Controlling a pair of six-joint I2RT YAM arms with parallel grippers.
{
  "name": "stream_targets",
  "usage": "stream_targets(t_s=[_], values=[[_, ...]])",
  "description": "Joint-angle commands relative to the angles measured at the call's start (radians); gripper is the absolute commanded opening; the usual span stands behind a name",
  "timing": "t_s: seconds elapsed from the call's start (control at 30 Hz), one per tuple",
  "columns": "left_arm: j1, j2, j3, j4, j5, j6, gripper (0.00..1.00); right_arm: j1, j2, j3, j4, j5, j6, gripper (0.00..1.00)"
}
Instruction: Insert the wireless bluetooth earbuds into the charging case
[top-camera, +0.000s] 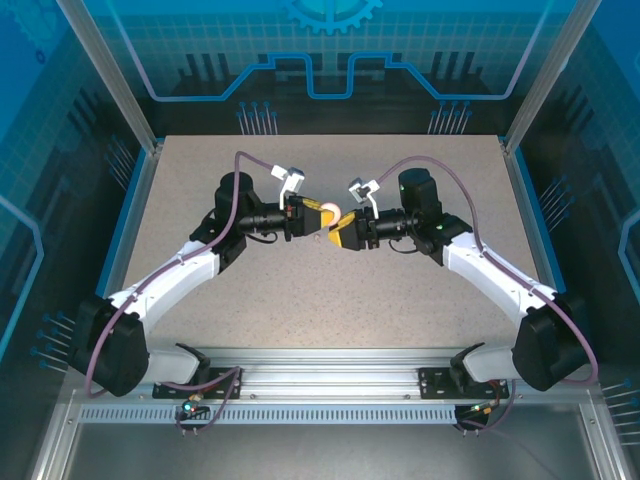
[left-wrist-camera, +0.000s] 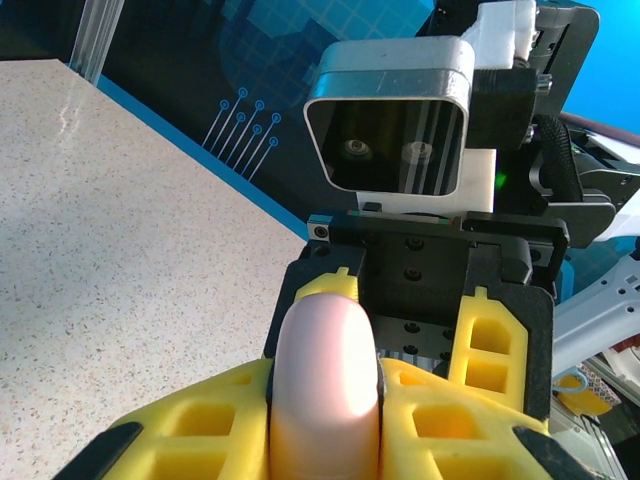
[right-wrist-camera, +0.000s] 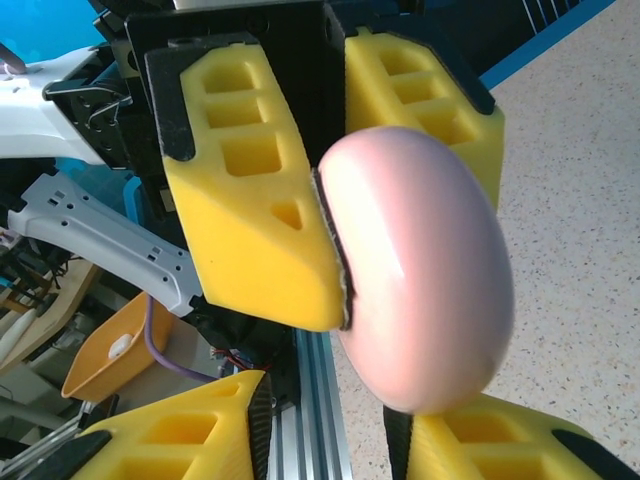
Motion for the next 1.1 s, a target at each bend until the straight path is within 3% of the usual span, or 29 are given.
stream_targets(t_s=[0.0,0.7,1.07], values=[[-0.003,-0.015,-0.014,0.033,0.066,-0.002,0.18,-0.011,-0.029,-0.007,0.072,-0.034,0.018,0.37],[-0.012,-0.027,-0.002,0.007,0.143,0.043,0.18,-0.046,-0.027,0.031,0.068,-0.121,-0.002,0.38],[-0.019,-0.019,0.0,-0.02,0.125,0.06,0.23,-0.037,-0.03,0.038,0.073,-0.102,0.003,0.16]])
